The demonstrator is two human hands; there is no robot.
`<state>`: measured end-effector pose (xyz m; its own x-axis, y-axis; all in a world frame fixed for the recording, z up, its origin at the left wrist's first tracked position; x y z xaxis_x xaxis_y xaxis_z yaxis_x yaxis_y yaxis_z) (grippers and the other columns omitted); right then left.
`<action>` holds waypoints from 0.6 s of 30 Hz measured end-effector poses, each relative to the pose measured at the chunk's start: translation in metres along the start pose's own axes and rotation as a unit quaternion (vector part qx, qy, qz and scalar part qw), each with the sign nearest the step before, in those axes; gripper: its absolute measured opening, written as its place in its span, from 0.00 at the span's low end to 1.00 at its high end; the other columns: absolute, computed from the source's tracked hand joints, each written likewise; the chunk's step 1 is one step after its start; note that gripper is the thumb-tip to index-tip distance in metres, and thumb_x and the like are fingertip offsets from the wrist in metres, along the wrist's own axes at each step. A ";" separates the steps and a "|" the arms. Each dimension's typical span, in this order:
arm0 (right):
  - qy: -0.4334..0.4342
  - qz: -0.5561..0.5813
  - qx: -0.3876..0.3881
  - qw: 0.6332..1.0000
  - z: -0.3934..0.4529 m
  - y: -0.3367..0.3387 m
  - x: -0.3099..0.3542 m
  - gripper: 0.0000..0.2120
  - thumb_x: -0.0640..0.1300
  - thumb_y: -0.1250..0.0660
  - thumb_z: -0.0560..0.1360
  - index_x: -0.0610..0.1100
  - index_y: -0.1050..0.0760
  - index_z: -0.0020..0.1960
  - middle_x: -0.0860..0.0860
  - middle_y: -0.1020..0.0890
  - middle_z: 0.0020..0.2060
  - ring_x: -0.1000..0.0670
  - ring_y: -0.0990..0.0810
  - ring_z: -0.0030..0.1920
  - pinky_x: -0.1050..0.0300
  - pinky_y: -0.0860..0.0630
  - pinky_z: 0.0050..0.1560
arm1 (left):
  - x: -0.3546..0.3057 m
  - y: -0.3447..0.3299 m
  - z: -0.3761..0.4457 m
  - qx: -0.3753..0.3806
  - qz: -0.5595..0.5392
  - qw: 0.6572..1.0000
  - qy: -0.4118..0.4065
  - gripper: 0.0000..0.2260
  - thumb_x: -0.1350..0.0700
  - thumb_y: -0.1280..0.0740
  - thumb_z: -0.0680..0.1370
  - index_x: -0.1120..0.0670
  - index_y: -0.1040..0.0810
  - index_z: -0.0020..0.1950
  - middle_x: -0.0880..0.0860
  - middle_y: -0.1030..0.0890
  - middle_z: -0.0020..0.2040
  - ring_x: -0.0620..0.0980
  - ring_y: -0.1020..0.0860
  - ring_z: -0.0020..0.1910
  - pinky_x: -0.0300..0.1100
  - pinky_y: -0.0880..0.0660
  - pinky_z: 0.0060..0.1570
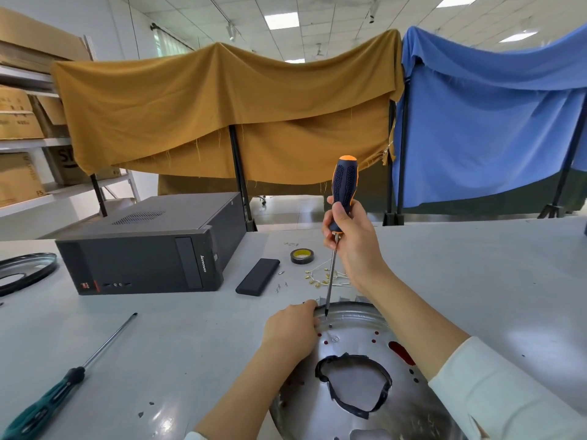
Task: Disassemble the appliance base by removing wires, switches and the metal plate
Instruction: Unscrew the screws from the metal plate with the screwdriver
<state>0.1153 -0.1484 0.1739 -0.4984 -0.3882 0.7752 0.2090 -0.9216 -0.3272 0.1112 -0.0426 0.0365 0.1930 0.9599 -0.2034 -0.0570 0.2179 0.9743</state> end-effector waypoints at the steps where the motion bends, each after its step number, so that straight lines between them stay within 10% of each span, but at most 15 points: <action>1: 0.002 0.007 -0.004 1.000 0.001 0.000 0.004 0.06 0.43 0.43 0.81 0.43 0.30 0.55 0.51 0.27 0.33 0.52 0.33 0.32 0.61 0.37 0.29 | 0.001 -0.001 0.000 0.005 -0.001 1.000 0.002 0.12 0.55 0.46 0.80 0.50 0.31 0.63 0.55 0.22 0.57 0.59 0.24 0.54 0.44 0.31 0.45; 8: 0.019 0.013 -0.009 1.000 -0.001 0.002 0.030 0.06 0.42 0.43 0.81 0.43 0.30 0.55 0.50 0.28 0.34 0.52 0.33 0.32 0.61 0.38 0.29 | 0.001 0.007 0.000 0.018 -0.253 0.967 -0.018 0.25 0.64 0.42 0.77 0.47 0.38 0.72 0.50 0.30 0.67 0.47 0.29 0.61 0.37 0.34 0.57; 18: 0.015 0.083 -0.015 0.996 -0.007 0.004 0.050 0.07 0.42 0.44 0.81 0.41 0.31 0.55 0.49 0.28 0.34 0.52 0.33 0.32 0.61 0.39 0.28 | -0.010 0.046 -0.017 -0.064 -0.371 0.922 -0.089 0.15 0.49 0.24 0.68 0.41 0.23 0.52 0.36 0.18 0.45 0.34 0.22 0.49 0.26 0.30 0.48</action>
<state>0.0854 -0.1719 0.2078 -0.4839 -0.5349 0.6926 0.2656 -0.8439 -0.4661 0.0898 -0.0387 0.0818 0.3829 0.4968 -0.7788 0.0433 0.8325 0.5523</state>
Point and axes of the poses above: each hand's wrist, its own z-axis towards the middle knuckle, its own y-axis out of the back of the hand, x = y × z, the point moved 9 cm from there along z, towards the middle knuckle
